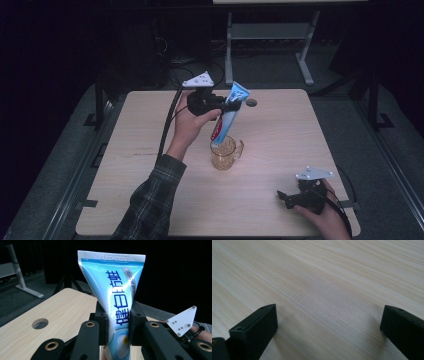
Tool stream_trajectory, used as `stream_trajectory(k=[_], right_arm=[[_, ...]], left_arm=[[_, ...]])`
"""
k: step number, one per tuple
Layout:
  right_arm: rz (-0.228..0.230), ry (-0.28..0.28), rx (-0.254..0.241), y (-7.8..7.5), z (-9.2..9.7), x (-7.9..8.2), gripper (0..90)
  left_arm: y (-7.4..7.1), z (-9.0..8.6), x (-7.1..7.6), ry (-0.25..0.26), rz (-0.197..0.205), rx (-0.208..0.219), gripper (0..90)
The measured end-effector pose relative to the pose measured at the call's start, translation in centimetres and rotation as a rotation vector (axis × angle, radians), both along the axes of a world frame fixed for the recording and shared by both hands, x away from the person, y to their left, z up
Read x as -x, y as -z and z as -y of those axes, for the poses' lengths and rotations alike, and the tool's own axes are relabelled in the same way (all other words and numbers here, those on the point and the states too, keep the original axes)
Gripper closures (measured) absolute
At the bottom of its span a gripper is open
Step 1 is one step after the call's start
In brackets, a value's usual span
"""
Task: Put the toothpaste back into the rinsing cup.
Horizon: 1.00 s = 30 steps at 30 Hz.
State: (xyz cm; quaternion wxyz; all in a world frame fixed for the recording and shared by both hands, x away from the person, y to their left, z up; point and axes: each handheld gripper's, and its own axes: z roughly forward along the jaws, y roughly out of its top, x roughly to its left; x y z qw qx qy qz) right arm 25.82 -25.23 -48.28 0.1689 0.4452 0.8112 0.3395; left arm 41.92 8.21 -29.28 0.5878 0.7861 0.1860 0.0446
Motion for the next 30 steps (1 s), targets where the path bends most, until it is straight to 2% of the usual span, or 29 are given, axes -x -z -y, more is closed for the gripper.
stream_trajectory(k=[14, 30], right_arm=[[0.000, -0.001, -0.001, 0.0, 0.0, 0.0, 0.6], [-0.001, 0.000, -0.001, 0.0, 0.0, 0.0, 0.5]], left_arm=[[1.3, 0.4, -0.1, 0.012, -0.008, 0.000, 74.0], [4.1, 0.2, -0.3, 0.016, -0.031, -0.005, 74.0]])
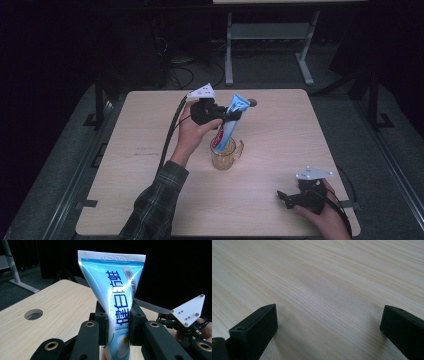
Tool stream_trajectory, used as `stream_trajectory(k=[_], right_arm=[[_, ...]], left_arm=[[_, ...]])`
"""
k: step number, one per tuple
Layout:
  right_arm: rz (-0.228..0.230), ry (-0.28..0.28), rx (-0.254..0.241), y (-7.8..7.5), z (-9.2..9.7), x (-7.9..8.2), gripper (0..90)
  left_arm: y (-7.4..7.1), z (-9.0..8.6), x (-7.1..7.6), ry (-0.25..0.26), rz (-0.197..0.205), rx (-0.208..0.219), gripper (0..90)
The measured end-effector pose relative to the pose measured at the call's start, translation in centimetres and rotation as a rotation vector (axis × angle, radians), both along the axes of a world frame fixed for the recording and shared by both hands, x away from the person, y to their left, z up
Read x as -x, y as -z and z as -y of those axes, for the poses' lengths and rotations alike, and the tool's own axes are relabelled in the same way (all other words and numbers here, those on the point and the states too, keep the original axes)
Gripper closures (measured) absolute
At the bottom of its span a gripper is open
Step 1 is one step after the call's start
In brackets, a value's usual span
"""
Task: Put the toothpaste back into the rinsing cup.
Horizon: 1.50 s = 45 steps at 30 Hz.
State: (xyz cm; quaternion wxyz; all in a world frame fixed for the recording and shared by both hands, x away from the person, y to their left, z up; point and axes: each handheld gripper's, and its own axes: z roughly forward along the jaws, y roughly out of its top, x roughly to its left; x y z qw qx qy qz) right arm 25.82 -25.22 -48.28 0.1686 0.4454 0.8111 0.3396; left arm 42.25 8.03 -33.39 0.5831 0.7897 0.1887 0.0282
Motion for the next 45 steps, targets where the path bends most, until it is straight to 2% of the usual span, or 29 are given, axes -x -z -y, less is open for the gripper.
stream_trajectory(k=[25, 34, 45], right_arm=[[0.001, -0.001, 0.000, 0.0, 0.0, 0.0, 0.5], [0.001, -0.001, -0.001, 0.0, 0.0, 0.0, 0.5], [0.000, -0.001, -0.001, 0.0, 0.0, 0.0, 0.5]], left_arm=[[3.3, 0.4, 0.5, 0.004, -0.008, -0.022, 73.8], [3.9, 0.2, 0.7, 0.006, -0.011, -0.019, 73.8], [4.1, -0.2, 1.3, 0.011, 0.005, -0.024, 73.6]])
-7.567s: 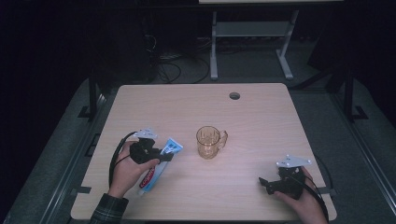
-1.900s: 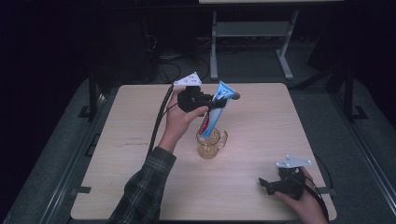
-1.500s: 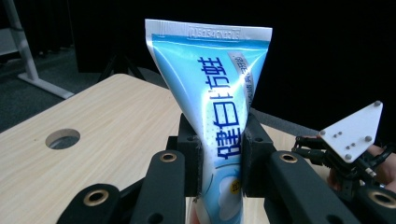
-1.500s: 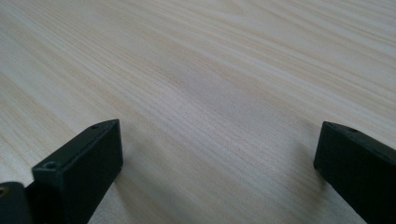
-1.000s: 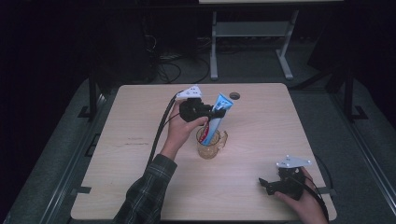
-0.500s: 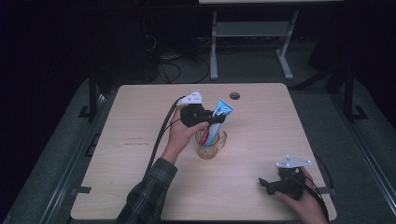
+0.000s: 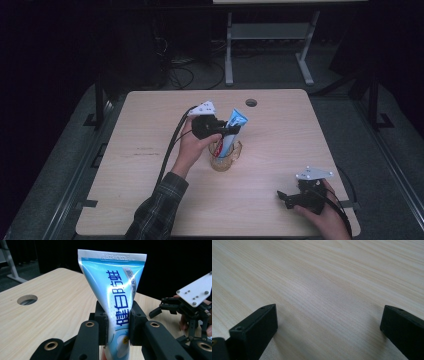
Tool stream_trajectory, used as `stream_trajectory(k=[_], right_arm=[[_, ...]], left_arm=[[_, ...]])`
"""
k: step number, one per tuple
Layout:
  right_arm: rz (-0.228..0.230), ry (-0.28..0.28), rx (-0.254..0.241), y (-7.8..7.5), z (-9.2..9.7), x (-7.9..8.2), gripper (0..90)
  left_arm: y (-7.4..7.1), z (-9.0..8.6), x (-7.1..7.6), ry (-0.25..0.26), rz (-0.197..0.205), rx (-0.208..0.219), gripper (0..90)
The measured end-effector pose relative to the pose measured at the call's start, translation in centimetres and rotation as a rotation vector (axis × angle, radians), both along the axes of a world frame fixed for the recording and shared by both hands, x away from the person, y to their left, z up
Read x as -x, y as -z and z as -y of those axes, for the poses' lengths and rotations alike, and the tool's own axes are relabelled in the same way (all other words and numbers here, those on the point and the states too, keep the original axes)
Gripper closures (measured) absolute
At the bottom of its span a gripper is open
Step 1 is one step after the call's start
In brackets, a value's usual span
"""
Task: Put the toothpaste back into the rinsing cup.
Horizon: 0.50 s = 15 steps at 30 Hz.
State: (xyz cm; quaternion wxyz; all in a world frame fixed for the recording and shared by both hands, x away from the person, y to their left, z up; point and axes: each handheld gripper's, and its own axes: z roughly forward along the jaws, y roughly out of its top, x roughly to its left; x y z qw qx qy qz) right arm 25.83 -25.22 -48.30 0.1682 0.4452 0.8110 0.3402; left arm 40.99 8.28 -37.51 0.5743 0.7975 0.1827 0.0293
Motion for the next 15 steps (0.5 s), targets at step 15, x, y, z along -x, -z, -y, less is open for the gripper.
stream_trajectory(k=[15], right_arm=[[0.001, -0.001, 0.001, 0.01, 0.01, 0.00, 0.5]], left_arm=[[0.33, -0.76, 0.90, -0.005, 0.013, -0.017, 73.0]])
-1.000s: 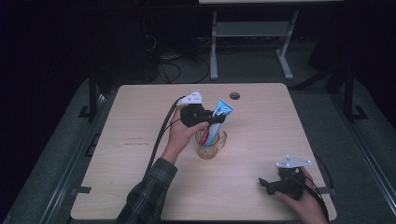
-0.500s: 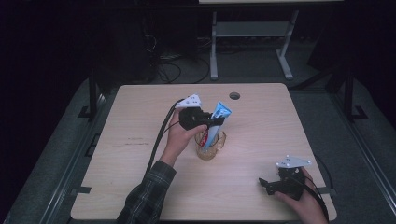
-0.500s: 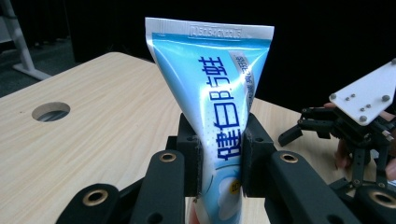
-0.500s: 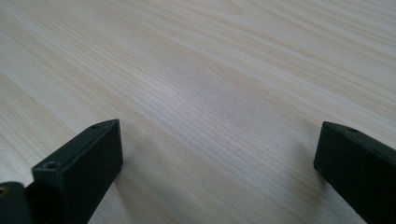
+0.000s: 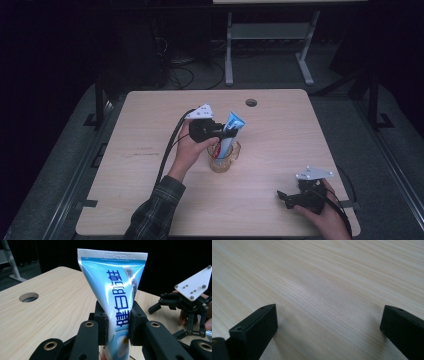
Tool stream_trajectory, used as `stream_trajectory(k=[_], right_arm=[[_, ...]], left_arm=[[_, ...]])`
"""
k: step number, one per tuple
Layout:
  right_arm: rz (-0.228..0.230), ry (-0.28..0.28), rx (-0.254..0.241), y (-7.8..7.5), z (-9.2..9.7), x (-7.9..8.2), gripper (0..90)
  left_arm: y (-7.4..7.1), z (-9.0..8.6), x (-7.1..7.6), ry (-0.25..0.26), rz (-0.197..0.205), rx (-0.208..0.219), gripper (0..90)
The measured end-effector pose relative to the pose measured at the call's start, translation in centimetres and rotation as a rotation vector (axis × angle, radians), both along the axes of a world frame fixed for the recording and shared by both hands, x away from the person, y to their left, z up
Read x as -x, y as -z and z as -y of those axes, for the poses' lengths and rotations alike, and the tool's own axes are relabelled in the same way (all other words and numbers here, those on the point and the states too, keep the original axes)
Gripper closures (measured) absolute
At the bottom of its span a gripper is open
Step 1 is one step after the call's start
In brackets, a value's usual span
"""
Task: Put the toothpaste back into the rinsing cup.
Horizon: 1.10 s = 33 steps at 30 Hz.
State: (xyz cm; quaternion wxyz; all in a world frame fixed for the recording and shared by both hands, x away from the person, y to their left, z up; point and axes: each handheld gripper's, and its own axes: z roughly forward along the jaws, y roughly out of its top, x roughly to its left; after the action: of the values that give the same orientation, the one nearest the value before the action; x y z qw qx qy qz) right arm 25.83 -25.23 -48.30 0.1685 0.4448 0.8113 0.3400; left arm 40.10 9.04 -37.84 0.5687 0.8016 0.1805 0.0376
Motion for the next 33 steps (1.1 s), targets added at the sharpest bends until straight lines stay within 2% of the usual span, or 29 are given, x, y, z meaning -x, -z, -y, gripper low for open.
stream_trajectory(k=[14, 19, 21, 22, 23, 28, 33], right_arm=[[0.000, 0.000, 0.000, 0.0, 0.0, 0.0, 0.5], [0.000, 0.000, 0.000, 0.0, 0.0, 0.0, 0.5], [0.000, 0.000, 0.000, 0.0, 0.0, 0.0, 0.5], [0.000, 0.000, 0.000, 0.0, 0.0, 0.0, 0.5], [0.000, 0.001, -0.001, 0.0, 0.0, 0.0, 0.5], [0.000, 0.000, 0.000, 0.0, 0.0, 0.0, 0.5], [0.000, 0.001, -0.001, 0.0, 0.0, 0.0, 0.5]], left_arm=[[0.5, -0.5, 0.4, -0.007, -0.006, -0.026, 72.0], [0.5, -0.7, 0.4, -0.008, -0.008, -0.018, 69.4], [0.3, -0.8, 0.4, -0.022, 0.001, -0.023, 58.7], [0.3, -0.9, 0.4, -0.028, 0.007, -0.034, 58.7], [0.4, -1.0, 0.4, -0.028, 0.000, -0.054, 51.3], [0.2, -1.9, 0.4, -0.050, -0.009, -0.059, 42.0], [-0.2, -2.8, 0.4, -0.075, -0.017, -0.080, 37.2]])
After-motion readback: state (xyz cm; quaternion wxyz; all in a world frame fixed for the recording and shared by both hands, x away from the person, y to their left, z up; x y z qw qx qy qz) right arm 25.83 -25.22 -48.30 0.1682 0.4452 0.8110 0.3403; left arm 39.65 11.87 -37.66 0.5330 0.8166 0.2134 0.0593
